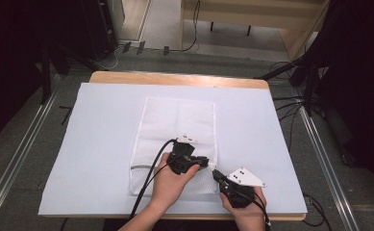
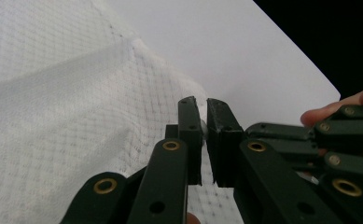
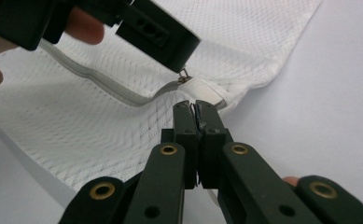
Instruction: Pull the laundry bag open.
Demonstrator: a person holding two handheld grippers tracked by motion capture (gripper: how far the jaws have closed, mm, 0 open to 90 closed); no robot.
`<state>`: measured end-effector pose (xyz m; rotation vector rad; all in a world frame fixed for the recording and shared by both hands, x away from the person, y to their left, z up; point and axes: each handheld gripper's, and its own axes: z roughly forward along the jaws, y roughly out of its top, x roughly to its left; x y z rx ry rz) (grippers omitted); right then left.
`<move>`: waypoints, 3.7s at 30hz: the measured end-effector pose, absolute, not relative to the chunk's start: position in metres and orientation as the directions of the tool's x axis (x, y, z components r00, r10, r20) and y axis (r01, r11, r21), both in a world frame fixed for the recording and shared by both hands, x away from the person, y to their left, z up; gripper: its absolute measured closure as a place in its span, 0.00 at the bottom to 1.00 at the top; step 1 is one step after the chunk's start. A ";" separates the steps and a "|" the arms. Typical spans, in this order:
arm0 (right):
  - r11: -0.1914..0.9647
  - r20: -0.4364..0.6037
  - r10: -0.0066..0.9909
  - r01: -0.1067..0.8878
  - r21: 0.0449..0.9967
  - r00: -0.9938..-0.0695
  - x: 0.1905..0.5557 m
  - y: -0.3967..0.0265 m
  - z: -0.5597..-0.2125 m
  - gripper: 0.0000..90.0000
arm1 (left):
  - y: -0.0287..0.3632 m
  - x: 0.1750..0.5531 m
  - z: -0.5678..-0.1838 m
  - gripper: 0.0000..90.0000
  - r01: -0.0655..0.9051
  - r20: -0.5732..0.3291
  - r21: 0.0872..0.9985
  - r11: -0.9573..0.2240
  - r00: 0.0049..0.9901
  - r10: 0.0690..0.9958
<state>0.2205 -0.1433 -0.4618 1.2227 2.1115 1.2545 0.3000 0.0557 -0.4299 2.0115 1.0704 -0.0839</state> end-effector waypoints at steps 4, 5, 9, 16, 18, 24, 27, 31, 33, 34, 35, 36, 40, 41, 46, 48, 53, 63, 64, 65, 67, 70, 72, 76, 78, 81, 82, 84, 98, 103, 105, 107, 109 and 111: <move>0.211 0.092 0.837 0.474 0.855 -0.539 0.221 -0.144 -0.458 1.00 | 0.059 0.298 -0.431 0.97 0.701 -0.396 0.650 -0.295 0.643 0.656; 0.214 0.089 0.837 0.473 0.855 -0.540 0.221 -0.143 -0.458 1.00 | 0.059 0.298 -0.431 0.97 0.697 -0.388 0.649 -0.303 0.647 0.656; 0.228 0.074 0.838 0.470 0.853 -0.541 0.220 -0.141 -0.457 1.00 | 0.061 0.296 -0.434 0.98 0.690 -0.372 0.651 -0.316 0.654 0.659; 0.240 0.056 0.839 0.460 0.855 -0.541 0.219 -0.140 -0.455 1.00 | 0.064 0.295 -0.438 0.98 0.688 -0.361 0.653 -0.317 0.650 0.668; 0.238 0.057 0.839 0.460 0.855 -0.541 0.219 -0.140 -0.454 1.00 | 0.065 0.295 -0.437 0.98 0.686 -0.364 0.658 -0.312 0.652 0.666; 0.243 0.047 0.840 0.452 0.859 -0.540 0.218 -0.140 -0.452 1.00 | 0.067 0.293 -0.438 0.98 0.678 -0.347 0.663 -0.318 0.655 0.672; 0.242 0.049 0.841 0.455 0.857 -0.539 0.219 -0.141 -0.452 1.00 | 0.068 0.292 -0.440 0.98 0.681 -0.354 0.664 -0.309 0.651 0.672; 0.241 0.046 0.842 0.452 0.859 -0.537 0.219 -0.141 -0.451 1.00 | 0.071 0.292 -0.442 0.98 0.674 -0.337 0.667 -0.318 0.653 0.678; 0.238 0.050 0.842 0.453 0.859 -0.537 0.219 -0.142 -0.450 1.00 | 0.073 0.292 -0.442 0.98 0.674 -0.333 0.668 -0.314 0.649 0.684; 0.236 0.050 0.843 0.453 0.860 -0.535 0.219 -0.143 -0.450 1.00 | 0.074 0.292 -0.442 0.98 0.674 -0.328 0.668 -0.314 0.646 0.689; 0.232 0.054 0.844 0.454 0.860 -0.534 0.219 -0.143 -0.450 1.00 | 0.076 0.293 -0.442 0.98 0.675 -0.329 0.669 -0.310 0.644 0.691; 0.232 0.050 0.845 0.450 0.862 -0.532 0.219 -0.144 -0.450 1.00 | 0.077 0.293 -0.443 0.98 0.675 -0.330 0.671 -0.309 0.644 0.691; 0.226 0.056 0.848 0.455 0.861 -0.528 0.219 -0.145 -0.449 1.00 | 0.083 0.293 -0.444 0.98 0.680 -0.327 0.669 -0.300 0.632 0.703; 0.225 0.057 0.849 0.456 0.861 -0.526 0.219 -0.145 -0.449 1.00 | 0.085 0.294 -0.445 0.98 0.682 -0.330 0.668 -0.297 0.630 0.703; 0.222 0.056 0.851 0.454 0.863 -0.522 0.220 -0.148 -0.448 1.00 | 0.095 0.293 -0.449 0.98 0.687 -0.320 0.665 -0.293 0.616 0.719; 0.217 0.059 0.853 0.456 0.863 -0.518 0.220 -0.148 -0.447 1.00 | 0.100 0.293 -0.451 0.98 0.690 -0.314 0.661 -0.294 0.610 0.727; 0.220 0.054 0.853 0.453 0.864 -0.518 0.219 -0.148 -0.447 1.00 | 0.114 0.293 -0.454 0.98 0.702 -0.320 0.657 -0.274 0.589 0.742; 0.216 0.048 0.856 0.440 0.872 -0.514 0.220 -0.150 -0.442 1.00 | 0.141 0.289 -0.454 0.97 0.706 -0.309 0.666 -0.242 0.557 0.771; 0.216 0.044 0.858 0.437 0.873 -0.512 0.220 -0.152 -0.441 1.00 | 0.144 0.289 -0.454 0.97 0.706 -0.291 0.665 -0.244 0.546 0.785; 0.214 0.040 0.862 0.436 0.874 -0.505 0.220 -0.153 -0.441 1.00 | 0.149 0.289 -0.455 0.97 0.711 -0.303 0.665 -0.229 0.537 0.787; 0.199 0.053 0.866 0.440 0.876 -0.497 0.221 -0.158 -0.439 1.00 | 0.159 0.289 -0.457 0.97 0.719 -0.312 0.661 -0.215 0.524 0.793; 0.192 0.057 0.871 0.444 0.875 -0.488 0.221 -0.162 -0.439 1.00 | 0.171 0.287 -0.459 0.97 0.726 -0.310 0.657 -0.204 0.507 0.804; 0.192 0.056 0.871 0.444 0.875 -0.487 0.221 -0.162 -0.439 1.00 | 0.178 0.285 -0.460 0.97 0.730 -0.314 0.655 -0.193 0.496 0.809; 0.191 0.054 0.874 0.443 0.876 -0.483 0.222 -0.162 -0.438 1.00 | 0.191 0.282 -0.461 0.97 0.735 -0.316 0.655 -0.173 0.474 0.822; 0.192 0.052 0.876 0.446 0.874 -0.479 0.222 -0.164 -0.438 1.00 | 0.198 0.280 -0.461 0.97 0.736 -0.318 0.657 -0.162 0.466 0.826; 0.188 0.055 0.876 0.446 0.875 -0.478 0.223 -0.165 -0.439 1.00 | 0.208 0.276 -0.460 0.97 0.735 -0.313 0.661 -0.154 0.456 0.833; 0.189 0.054 0.877 0.445 0.875 -0.477 0.223 -0.165 -0.439 1.00 | 0.211 0.275 -0.459 0.97 0.737 -0.314 0.660 -0.148 0.449 0.836; 0.186 0.056 0.879 0.447 0.875 -0.474 0.223 -0.166 -0.438 1.00 | 0.216 0.273 -0.457 0.97 0.736 -0.319 0.662 -0.141 0.446 0.836; 0.194 0.047 0.877 0.442 0.876 -0.478 0.224 -0.166 -0.438 1.00 | 0.234 0.264 -0.453 0.97 0.730 -0.288 0.663 -0.163 0.451 0.845; 0.198 0.042 0.877 0.439 0.877 -0.479 0.224 -0.166 -0.438 1.00 | 0.240 0.261 -0.452 0.96 0.732 -0.287 0.664 -0.151 0.436 0.853; 0.197 0.042 0.877 0.439 0.876 -0.479 0.224 -0.166 -0.438 1.00 | 0.244 0.260 -0.452 0.97 0.733 -0.284 0.664 -0.147 0.429 0.857; 0.196 0.042 0.878 0.437 0.878 -0.477 0.224 -0.167 -0.438 1.00 | 0.249 0.258 -0.451 0.97 0.735 -0.286 0.665 -0.133 0.415 0.864; 0.196 0.038 0.882 0.439 0.877 -0.469 0.223 -0.167 -0.438 1.00 | 0.254 0.257 -0.452 0.97 0.740 -0.295 0.662 -0.119 0.403 0.866; 0.193 0.046 0.878 0.441 0.876 -0.476 0.224 -0.167 -0.438 1.00 | 0.257 0.255 -0.455 0.97 0.744 -0.312 0.659 -0.110 0.404 0.860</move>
